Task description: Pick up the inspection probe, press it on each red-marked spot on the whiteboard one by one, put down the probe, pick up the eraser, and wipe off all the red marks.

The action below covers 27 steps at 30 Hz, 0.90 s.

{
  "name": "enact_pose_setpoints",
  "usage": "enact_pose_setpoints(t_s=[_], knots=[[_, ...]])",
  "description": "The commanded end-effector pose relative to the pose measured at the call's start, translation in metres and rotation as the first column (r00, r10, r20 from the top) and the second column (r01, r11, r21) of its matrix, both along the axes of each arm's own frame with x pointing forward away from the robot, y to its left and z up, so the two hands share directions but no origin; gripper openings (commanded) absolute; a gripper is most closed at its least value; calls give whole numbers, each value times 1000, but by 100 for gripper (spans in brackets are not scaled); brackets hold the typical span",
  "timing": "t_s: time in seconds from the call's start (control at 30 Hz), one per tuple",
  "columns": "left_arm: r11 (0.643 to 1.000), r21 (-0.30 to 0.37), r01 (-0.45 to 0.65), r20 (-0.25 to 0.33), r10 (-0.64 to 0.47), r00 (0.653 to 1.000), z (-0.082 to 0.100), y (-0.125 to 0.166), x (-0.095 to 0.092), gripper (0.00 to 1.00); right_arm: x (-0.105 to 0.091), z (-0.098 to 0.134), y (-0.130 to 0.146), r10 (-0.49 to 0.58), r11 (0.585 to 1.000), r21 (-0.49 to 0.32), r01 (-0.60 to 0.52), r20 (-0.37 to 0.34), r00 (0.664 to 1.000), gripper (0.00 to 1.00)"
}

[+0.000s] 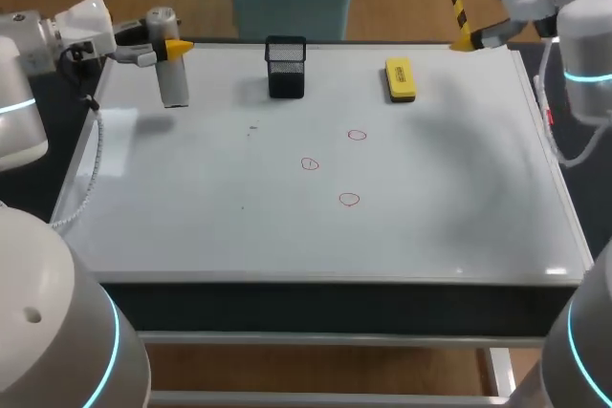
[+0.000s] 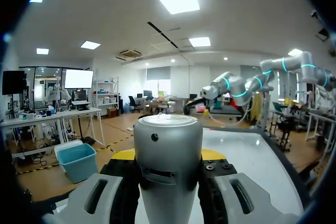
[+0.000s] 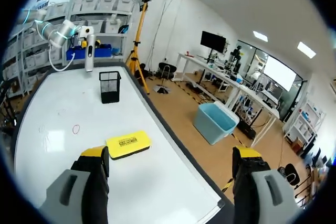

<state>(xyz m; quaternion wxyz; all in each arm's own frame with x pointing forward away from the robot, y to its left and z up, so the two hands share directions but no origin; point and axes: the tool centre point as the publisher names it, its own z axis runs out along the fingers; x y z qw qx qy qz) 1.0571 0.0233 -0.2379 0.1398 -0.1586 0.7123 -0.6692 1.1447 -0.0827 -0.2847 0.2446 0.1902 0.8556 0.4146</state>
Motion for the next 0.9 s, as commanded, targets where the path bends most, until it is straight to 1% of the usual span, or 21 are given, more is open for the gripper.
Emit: enact_pose_setpoints(t_s=[0.03, 0.1, 0.17, 0.23, 0.27, 0.3, 0.33, 0.37, 0.43, 0.53, 0.6, 0.63, 0.67, 0.7, 0.73, 0.77, 0.8, 0.9], knots=[[1000, -1, -4, 3, 4, 1000, 0, -1, 0, 0, 18, -6, 4, 344, 856, -299, -421, -278, 897, 100], [1000, -1, -4, 3, 4, 1000, 0, -1, 0, 0, 18, -12, 10, 418, 790, -336, -513, -316, 852, 100], [1000, -1, -4, 3, 4, 1000, 0, -1, 0, 0, 18, -20, 13, 474, 689, -418, -592, -357, 805, 100], [1000, -1, -4, 3, 4, 1000, 0, -1, 0, 0, 21, -28, 19, 523, 610, -463, -643, -374, 766, 100], [1000, -1, -4, 3, 4, 1000, 0, -1, 0, 0, 22, -31, 21, 556, 519, -524, -675, -393, 733, 100], [1000, -1, -4, 3, 4, 1000, 0, -1, 0, 0, 23, -35, 23, 581, 467, -541, -699, -408, 704, 100], [1000, -1, -4, 3, 4, 1000, 0, -1, 0, 0, 24, -36, 27, 600, 431, -555, -711, -412, 685, 100], [1000, -1, -4, 3, 4, 1000, 0, -1, 0, 0, 26, -38, 30, 623, 372, -583, -722, -420, 660, 100], [1000, -1, -4, 3, 4, 1000, 0, -1, 0, 0, 30, -41, 36, 661, 284, -609, -741, -436, 611, 100], [1000, -1, -4, 3, 4, 1000, 0, -1, 0, 0, 36, -45, 43, 700, 112, -654, -748, -483, 527, 100], [1000, -1, -4, 3, 4, 1000, 0, -1, 0, 0, 40, -46, 45, 714, -26, -688, -725, -521, 469, 100], [1000, -1, -4, 3, 4, 1000, 0, -1, 0, 0, 41, -47, 47, 718, -69, -693, -718, -534, 447, 100], [1000, -1, -4, 3, 4, 1000, 0, -1, 0, 0, 43, -49, 48, 719, -123, -704, -699, -548, 426, 100], [1000, -1, -4, 3, 4, 1000, 0, -1, 0, 0, 45, -51, 48, 719, -161, -712, -683, -559, 413, 100], [1000, -1, -4, 3, 4, 1000, 0, -1, 0, 0, 46, -53, 48, 716, -184, -717, -672, -566, 409, 100], [1000, -1, -4, 3, 4, 1000, 0, -1, 0, 0, 48, -54, 49, 720, -196, -732, -653, -559, 411, 100], [1000, -1, -4, 3, 4, 1000, 0, -1, 0, 0, 49, -52, 51, 721, -141, -733, -666, -537, 438, 100], [1000, -1, -4, 3, 4, 1000, 0, -1, 0, 0, 49, -52, 51, 721, -141, -733, -666, -537, 438, 100]])
